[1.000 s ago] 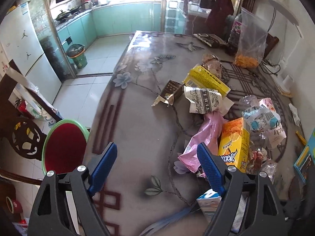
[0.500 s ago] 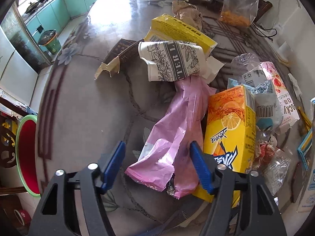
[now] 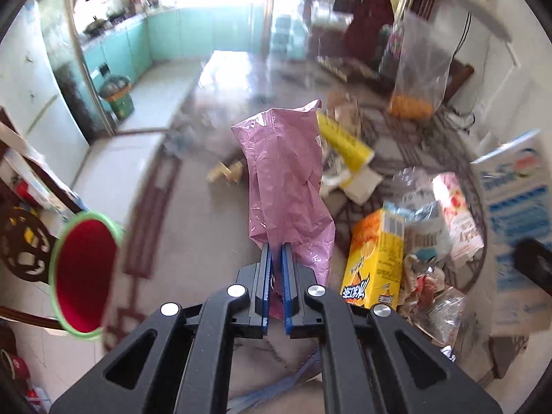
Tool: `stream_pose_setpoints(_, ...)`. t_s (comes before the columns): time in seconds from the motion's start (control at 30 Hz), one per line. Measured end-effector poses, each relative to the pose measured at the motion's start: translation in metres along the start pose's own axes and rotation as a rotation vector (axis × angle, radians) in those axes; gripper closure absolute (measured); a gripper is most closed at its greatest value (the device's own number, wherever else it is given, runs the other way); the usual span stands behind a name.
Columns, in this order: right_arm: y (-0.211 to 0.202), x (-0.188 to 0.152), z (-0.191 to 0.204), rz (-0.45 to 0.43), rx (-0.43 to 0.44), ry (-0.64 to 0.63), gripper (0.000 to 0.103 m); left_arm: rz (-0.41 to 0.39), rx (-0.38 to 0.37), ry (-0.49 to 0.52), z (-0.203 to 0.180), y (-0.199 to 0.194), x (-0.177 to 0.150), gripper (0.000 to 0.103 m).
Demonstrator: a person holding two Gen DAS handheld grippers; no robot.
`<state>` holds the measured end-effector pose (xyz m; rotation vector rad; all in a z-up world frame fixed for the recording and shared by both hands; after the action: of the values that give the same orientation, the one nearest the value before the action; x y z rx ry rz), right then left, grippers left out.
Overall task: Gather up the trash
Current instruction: 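Carry the carton and pink bag over the red bin and release both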
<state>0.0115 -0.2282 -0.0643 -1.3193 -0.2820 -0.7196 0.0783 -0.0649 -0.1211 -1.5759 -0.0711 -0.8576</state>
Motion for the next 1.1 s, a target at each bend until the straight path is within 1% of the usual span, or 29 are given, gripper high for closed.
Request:
stream_pose_setpoints(0.07, -0.005, 0.005, 0.011, -0.032, -0.011, -0.036, 0.066, -0.054, 0.067, -0.002, 0.004, -0.030, 0.001, 0.100)
stream_pose_setpoints(0.2, -0.013, 0.012, 0.034, -0.095, -0.024, -0.106, 0.066, -0.112, 0.172, -0.014, 0.018, -0.068, 0.007, 0.100)
stream_pose_setpoints(0.3, -0.017, 0.015, 0.052, -0.131, -0.020, -0.156, 0.066, -0.126, 0.230, -0.012, 0.027, -0.084, 0.005, 0.100)
stream_pose_setpoints(0.4, -0.018, 0.016, 0.069, -0.141, 0.004, -0.189, 0.066, -0.133, 0.270, -0.032, 0.044, -0.104, 0.000, 0.100)
stream_pose_setpoints(0.53, -0.016, 0.013, 0.096, -0.152, 0.020, -0.235, 0.066, -0.132, 0.331, -0.048, 0.066, -0.121, -0.007, 0.100)
stream_pose_setpoints(0.7, -0.006, 0.008, 0.132, -0.141, 0.034, -0.269, 0.066, -0.131, 0.361, -0.079, 0.101, -0.127, -0.017, 0.100)
stream_pose_setpoints(0.87, 0.008, 0.002, 0.172, -0.124, 0.036, -0.297, 0.066, -0.125, 0.372, -0.091, 0.141, -0.128, -0.027, 0.100)
stream_pose_setpoints(1.1, 0.044, -0.008, 0.232, -0.049, 0.062, -0.303, 0.066, -0.095, 0.381, -0.104, 0.196, -0.121, -0.043, 0.100)
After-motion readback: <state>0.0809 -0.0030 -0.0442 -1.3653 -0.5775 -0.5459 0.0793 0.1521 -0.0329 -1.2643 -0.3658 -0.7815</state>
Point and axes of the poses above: each gripper's, at about its wrist camera, not at the fingertips, and y roughly the way its jaws point, z to its left, x to its top, the point moved 2 cm from there along y, roughly the way its jaws point, and after that the axes turned 14 degrees about y, right-handed, at the moved point
